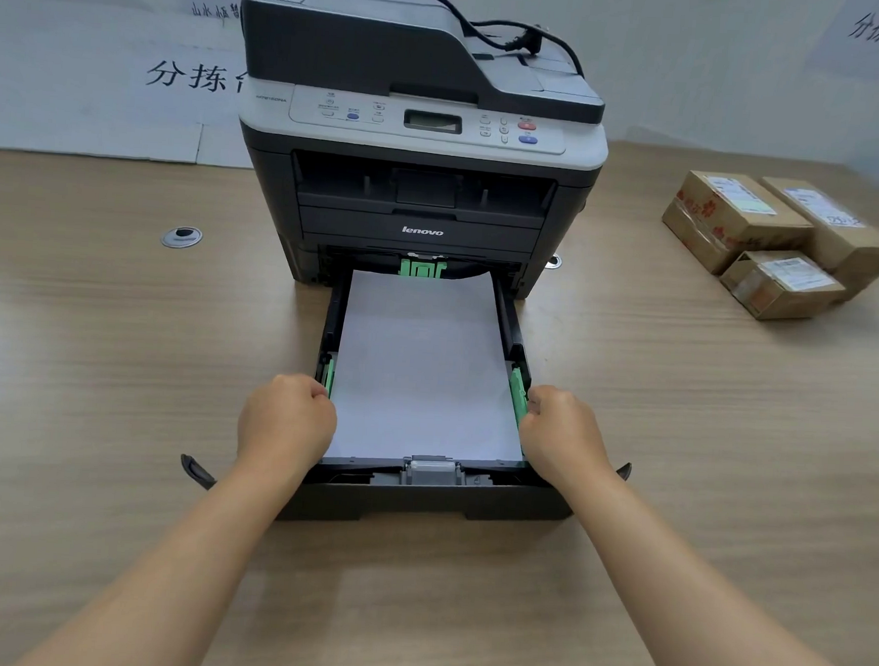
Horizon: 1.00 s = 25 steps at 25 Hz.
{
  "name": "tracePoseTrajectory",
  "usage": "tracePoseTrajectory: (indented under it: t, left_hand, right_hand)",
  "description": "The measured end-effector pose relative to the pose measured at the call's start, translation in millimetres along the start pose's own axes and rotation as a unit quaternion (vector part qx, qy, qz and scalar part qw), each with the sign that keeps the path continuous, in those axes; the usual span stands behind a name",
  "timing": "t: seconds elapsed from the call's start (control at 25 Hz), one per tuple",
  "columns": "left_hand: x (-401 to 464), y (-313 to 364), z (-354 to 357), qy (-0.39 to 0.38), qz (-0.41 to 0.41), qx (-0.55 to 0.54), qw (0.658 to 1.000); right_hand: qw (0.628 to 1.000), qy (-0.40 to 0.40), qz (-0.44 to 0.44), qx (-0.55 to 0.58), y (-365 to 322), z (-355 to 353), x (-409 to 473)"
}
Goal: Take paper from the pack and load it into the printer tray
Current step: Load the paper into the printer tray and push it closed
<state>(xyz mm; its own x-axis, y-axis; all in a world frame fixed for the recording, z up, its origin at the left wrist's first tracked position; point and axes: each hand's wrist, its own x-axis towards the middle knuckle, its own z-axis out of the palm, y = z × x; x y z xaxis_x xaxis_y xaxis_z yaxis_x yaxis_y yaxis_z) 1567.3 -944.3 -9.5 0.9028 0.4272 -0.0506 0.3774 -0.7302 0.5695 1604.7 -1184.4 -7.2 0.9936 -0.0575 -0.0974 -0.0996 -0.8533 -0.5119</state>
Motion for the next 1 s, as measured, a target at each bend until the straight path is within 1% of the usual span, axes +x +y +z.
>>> tracePoseTrajectory:
  t: [0.12,0.28,0.4,0.48,0.56,0.68,0.76,0.84,1.0]
  left_hand:
    - [-1.8,-2.0,0.3,0.0,-0.001,0.0,1.0]
    - [-0.5,-5.9,6.6,-0.007,0.006,0.002,1.0]
    - [1.6,-8.8,7.8,-0.014,0.021,0.019,0.999]
    - [-0.2,-8.9,7.7,-0.021,0.041,0.033,0.998]
    - [-6.5,-7.0,5.5,-0.018,0.072,0.059,0.995]
    - [-22.5,-7.5,0.9,0.02,0.15,0.09,0.984]
    - [-30.8,-9.6,0.1,0.047,0.188,0.096,0.976]
    - [-38.9,-12.9,1.5,0.079,0.213,0.111,0.967]
    - [-61.1,-25.2,7.8,0.137,0.273,0.136,0.942]
  right_hand:
    - [1.0,-0.002,-0.006,-0.002,-1.7,-1.8,-1.4]
    - [1.0,-0.003,0.008,-0.01,-3.5,-2.8,-2.5]
    - [1.0,-0.003,0.017,-0.018,-3.7,-1.3,-1.6]
    - [0.999,0.004,0.007,-0.033,-2.8,-0.2,-1.5]
    - [0.998,0.03,-0.024,-0.052,-2.1,0.3,-4.8]
    - [0.988,0.104,-0.093,-0.067,-1.0,1.4,-17.4]
    - [0.969,0.169,-0.164,-0.075,1.5,4.6,-28.5]
    - [0.947,0.209,-0.231,-0.078,5.3,10.5,-38.9]
    - [0.933,0.239,-0.26,-0.076,14.4,20.0,-55.5]
